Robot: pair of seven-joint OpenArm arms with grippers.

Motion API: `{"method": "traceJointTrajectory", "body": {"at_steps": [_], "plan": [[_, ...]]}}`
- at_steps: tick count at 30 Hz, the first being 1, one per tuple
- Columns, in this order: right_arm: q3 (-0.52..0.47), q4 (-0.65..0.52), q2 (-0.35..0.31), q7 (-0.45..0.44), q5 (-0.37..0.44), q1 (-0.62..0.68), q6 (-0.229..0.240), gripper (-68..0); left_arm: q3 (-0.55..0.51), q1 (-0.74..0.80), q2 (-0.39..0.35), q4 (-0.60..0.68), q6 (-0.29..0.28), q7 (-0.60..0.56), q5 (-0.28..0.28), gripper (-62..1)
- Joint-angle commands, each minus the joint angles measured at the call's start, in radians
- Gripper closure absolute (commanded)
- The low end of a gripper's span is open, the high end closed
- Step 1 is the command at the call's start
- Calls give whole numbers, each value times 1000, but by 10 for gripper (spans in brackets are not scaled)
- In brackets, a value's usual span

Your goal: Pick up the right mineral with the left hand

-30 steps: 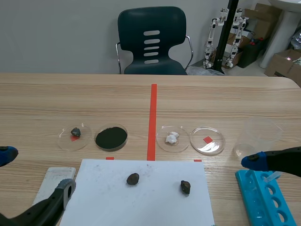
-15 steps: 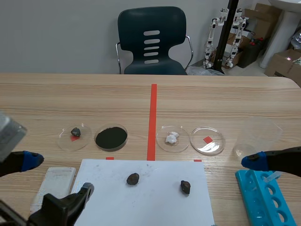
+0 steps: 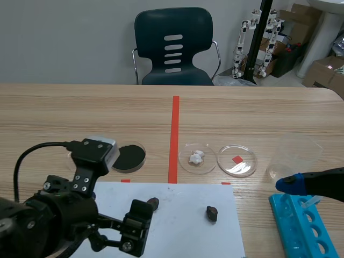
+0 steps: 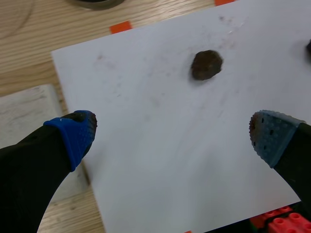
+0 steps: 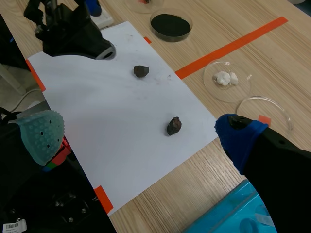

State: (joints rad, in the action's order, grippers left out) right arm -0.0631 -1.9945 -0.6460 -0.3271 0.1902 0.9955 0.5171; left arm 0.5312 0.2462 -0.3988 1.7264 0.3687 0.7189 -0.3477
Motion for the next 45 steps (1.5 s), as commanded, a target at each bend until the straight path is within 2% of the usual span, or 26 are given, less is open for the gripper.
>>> {"method": "traceJointTrajectory", "body": {"at_steps": [1, 10, 19, 29, 45], "plan": [[-1, -5, -13, -11, 11, -1, 0, -679, 30, -34, 22, 6, 17, 8, 1, -623], [-1, -5, -13, -11, 11, -1, 0, -679, 259, -275, 151, -150, 43, 84, 16, -623], [-1, -5, -13, -11, 11, -1, 0, -679, 400, -431, 270, -301, 81, 185, 24, -623], [-1, -5, -13, -11, 11, -1, 0, -679, 450, -504, 362, -455, 93, 223, 73, -623], [-1, -5, -13, -11, 11, -1, 0, -679, 480, -583, 488, -652, 86, 212, 85, -623]]}}
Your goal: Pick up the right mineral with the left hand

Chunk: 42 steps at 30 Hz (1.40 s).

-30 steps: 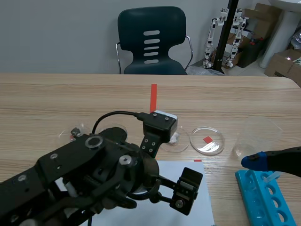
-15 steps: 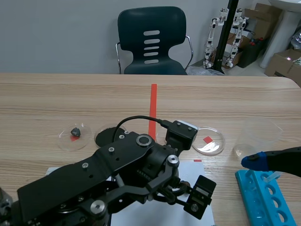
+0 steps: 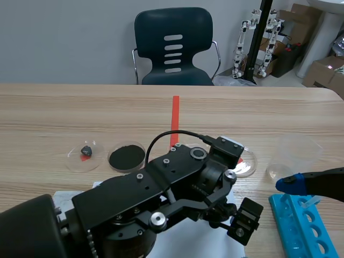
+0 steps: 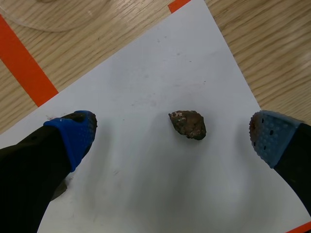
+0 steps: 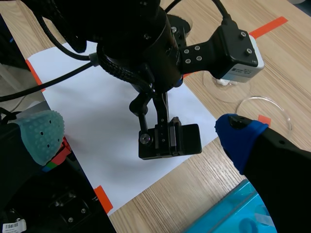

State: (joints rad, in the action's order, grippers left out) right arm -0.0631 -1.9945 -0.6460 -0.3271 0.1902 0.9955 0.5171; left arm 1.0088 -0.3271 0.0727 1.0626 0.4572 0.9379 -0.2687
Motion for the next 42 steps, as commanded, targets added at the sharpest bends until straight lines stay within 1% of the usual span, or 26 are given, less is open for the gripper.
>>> {"method": "traceJointTrajectory", "body": {"at_steps": [1, 4, 5, 8, 12, 14, 21, 29, 42], "plan": [[-1, -5, -13, -11, 11, -1, 0, -679, 3, -11, 21, 3, -7, -14, 14, -623], [-1, -5, -13, -11, 11, -1, 0, -679, 3, -11, 35, -24, -20, -22, 27, -623], [-1, -5, -13, -11, 11, -1, 0, -679, 3, -11, 39, -33, -31, -23, 27, -623], [-1, -5, -13, -11, 11, -1, 0, -679, 3, -15, 50, -60, -42, -24, 27, -623], [-1, -5, -13, -11, 11, -1, 0, -679, 3, -25, 64, -95, -43, -24, 27, -623], [-1, -5, -13, -11, 11, -1, 0, -679, 3, -28, 74, -112, -53, -26, 27, -623], [-1, -5, -13, -11, 11, -1, 0, -679, 3, -39, 75, -163, -53, -28, 27, -623], [-1, -5, -13, -11, 11, -1, 0, -679, 3, -39, 75, -166, -71, -28, 27, -623], [-1, -5, -13, -11, 11, -1, 0, -679, 3, -37, 75, -158, -79, -19, 11, -623]]}}
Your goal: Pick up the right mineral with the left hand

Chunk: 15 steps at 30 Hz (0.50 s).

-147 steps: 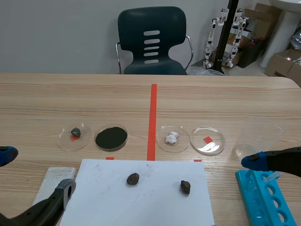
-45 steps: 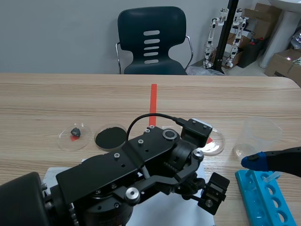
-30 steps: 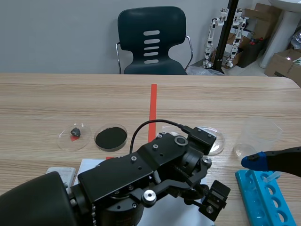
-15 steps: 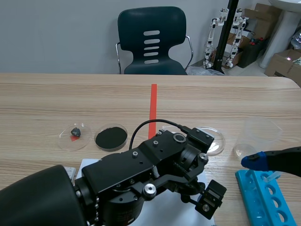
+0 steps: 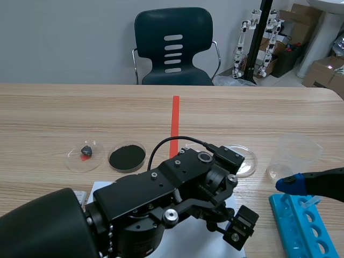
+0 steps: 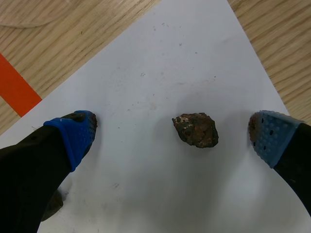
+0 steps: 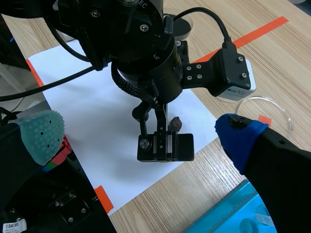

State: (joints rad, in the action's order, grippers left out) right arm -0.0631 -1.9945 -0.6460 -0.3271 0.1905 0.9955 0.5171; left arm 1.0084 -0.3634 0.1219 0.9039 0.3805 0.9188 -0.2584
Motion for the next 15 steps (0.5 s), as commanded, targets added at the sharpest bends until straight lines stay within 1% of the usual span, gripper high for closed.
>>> {"method": "traceJointTrajectory", "body": {"at_steps": [1, 7, 15], "plan": [[-1, -5, -13, -11, 11, -1, 0, -679, 3, 0, 26, 6, -2, 0, 0, -623], [-1, -5, -13, -11, 11, -1, 0, -679, 3, 1, 26, 14, -9, 21, 1, -623], [-1, -5, -13, -11, 11, -1, 0, -679, 3, 14, 26, 32, -14, 22, 1, -623]]}}
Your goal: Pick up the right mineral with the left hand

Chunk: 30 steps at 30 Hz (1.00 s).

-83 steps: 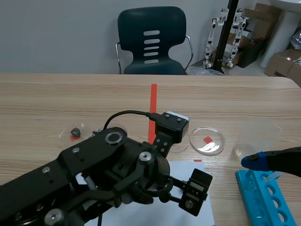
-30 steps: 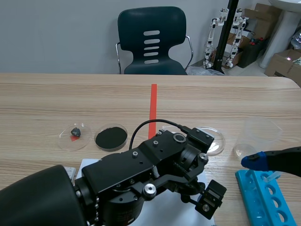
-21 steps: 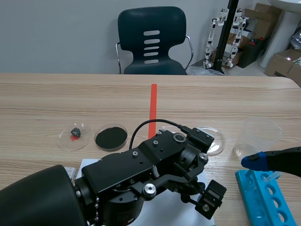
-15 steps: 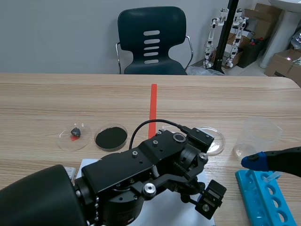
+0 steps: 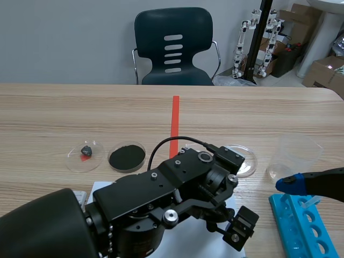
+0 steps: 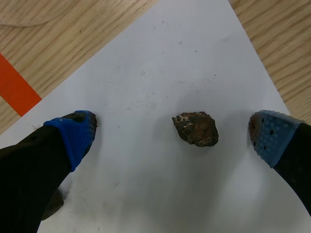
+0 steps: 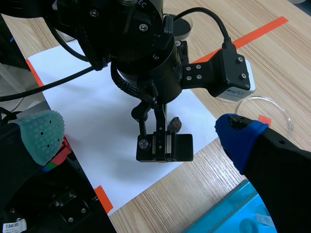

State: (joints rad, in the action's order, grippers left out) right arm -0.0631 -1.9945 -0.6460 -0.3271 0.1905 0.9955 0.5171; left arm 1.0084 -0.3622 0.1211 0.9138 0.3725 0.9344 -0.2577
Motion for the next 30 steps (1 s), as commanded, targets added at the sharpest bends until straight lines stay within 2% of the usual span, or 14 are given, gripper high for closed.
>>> {"method": "traceJointTrajectory", "body": {"at_steps": [1, 18, 19, 21, 23, 30], "plan": [[-1, -5, -13, -11, 11, -1, 0, -679, 3, 14, 27, 33, -10, 6, 0, -623], [-1, -5, -13, -11, 11, -1, 0, -679, 3, 19, 26, 51, -25, 14, -11, -623], [-1, -5, -13, -11, 11, -1, 0, -679, 3, 19, 26, 51, -25, 14, -11, -601], [-1, -5, -13, -11, 11, -1, 0, -679, 3, 19, 27, 51, -25, 14, -13, -486], [-1, -5, -13, -11, 11, -1, 0, -679, 3, 19, 27, 51, -25, 14, -15, -412], [-1, -5, -13, -11, 11, -1, 0, -679, 3, 18, 27, 51, -24, 0, -16, -335]]}}
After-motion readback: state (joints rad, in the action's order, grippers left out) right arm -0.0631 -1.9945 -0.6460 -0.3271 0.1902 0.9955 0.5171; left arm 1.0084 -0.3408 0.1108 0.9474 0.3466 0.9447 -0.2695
